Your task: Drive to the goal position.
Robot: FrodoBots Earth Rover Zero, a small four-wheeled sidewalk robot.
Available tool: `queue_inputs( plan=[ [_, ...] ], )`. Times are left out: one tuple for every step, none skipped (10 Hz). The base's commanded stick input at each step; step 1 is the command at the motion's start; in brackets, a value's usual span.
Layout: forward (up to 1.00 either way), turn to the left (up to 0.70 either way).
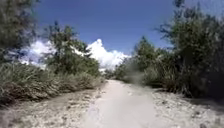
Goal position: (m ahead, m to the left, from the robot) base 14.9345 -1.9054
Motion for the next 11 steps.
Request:
queue_inputs(
  plan=[
    [0.44,0.02],
    [0.44,0.02],
    [0.44,0.02],
    [0.44,0.02],
    [0.44,0.02],
    [0.44,0.02],
    [0.44,0.01],
    [0.44,-0.11],
    [0.44,-0.26],
    [0.44,-0.2],
    [0.44,-0.06]
  ],
)
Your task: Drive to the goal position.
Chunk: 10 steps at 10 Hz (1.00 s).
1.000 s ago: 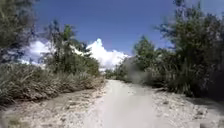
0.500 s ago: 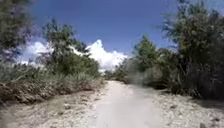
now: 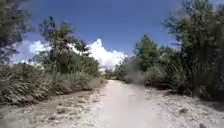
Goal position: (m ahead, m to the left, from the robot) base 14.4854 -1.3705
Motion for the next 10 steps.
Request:
queue_inputs(
  plan=[
    [0.44,0.02],
    [0.44,0.02],
    [0.44,0.02],
    [0.44,0.02],
    [0.44,0.02],
    [0.44,0.02],
    [0.44,0.02],
    [0.44,0.02],
    [0.44,0.02],
    [0.44,0.02]
  ],
)
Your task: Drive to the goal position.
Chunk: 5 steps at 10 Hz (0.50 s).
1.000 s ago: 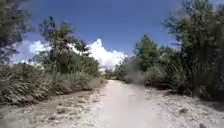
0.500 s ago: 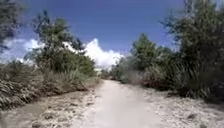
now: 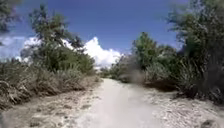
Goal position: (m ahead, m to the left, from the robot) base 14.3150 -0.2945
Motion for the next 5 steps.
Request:
queue_inputs(
  plan=[
    [0.44,0.02],
    [0.44,0.02],
    [0.44,0.02],
    [0.44,0.02],
    [0.44,0.02]
  ],
)
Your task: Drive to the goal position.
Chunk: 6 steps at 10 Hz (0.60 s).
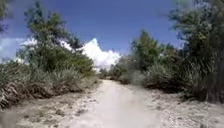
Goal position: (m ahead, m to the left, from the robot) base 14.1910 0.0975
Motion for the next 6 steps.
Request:
queue_inputs(
  plan=[
    [0.44,0.02],
    [0.44,0.02],
    [0.44,0.02],
    [0.44,0.02],
    [0.44,0.02],
    [0.44,0.02]
  ],
)
